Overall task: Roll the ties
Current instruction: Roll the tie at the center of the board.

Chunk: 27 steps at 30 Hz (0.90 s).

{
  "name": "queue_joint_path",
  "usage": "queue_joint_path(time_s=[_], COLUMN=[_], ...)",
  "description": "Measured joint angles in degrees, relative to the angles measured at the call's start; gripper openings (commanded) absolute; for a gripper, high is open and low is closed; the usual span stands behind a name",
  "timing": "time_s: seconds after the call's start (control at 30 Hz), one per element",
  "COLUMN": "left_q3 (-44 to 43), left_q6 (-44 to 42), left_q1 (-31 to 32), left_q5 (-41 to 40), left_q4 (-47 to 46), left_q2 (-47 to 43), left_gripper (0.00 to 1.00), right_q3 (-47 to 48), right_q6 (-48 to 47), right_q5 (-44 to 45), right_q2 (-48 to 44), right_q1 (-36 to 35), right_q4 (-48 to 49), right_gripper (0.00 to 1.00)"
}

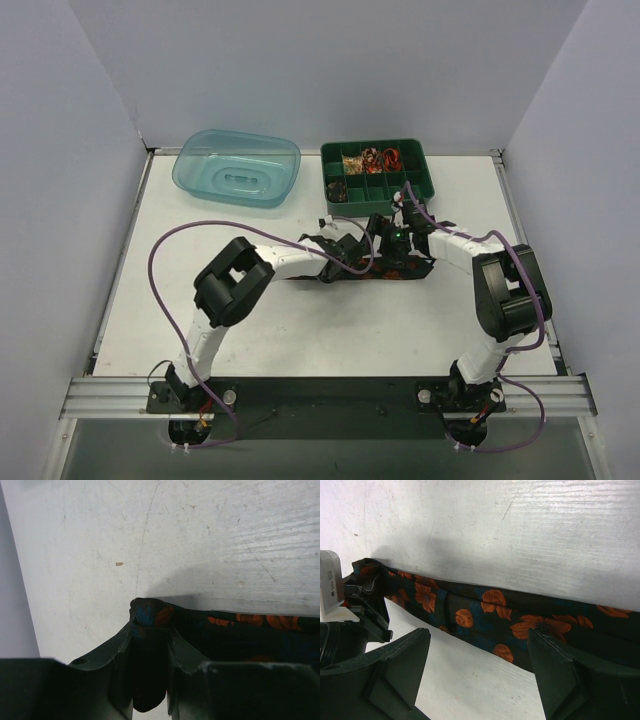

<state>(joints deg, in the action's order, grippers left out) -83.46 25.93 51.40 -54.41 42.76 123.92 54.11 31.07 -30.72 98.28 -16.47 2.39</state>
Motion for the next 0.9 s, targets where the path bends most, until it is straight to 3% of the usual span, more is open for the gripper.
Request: queue_joint_path(time_s=[0.13,0.27,0.4,0.57,0.9], left_q3=[1.8,2.6,3.0,3.0,2.0], left_q6=[-1.2,-1.2,-0.8,0.4,0.8], left_q1=[-0.5,-0.6,-0.6,-0.6,-0.5], left_q5=[3.6,6.7,9.4,11.9,14.4], left_q4=[-2.8,-4.7,-6.2,-6.6,-4.7], left_q2=[-2.4,-3.9,-5.5,-6.8,-7.3], left_gripper=[0.26,0.45,0.57,0.62,0.62], right_q3=[0.3,0.4,0.4,0.6,1.0], right_q6=[-0.1,-0.1,-0.1,-0.1,-0.1], right_q5=[-0.2,-0.2,-0.2,-0.2,-0.5], right_q2=[0.0,0.0,0.0,0.0,0.0], right_q1=[-0.1,-0.1,-0.2,-0.5,-0.5], right_q4=[0.0,0.0,0.0,0.0,0.0], right_gripper=[0.81,0.80,0.81,0.80,0.81])
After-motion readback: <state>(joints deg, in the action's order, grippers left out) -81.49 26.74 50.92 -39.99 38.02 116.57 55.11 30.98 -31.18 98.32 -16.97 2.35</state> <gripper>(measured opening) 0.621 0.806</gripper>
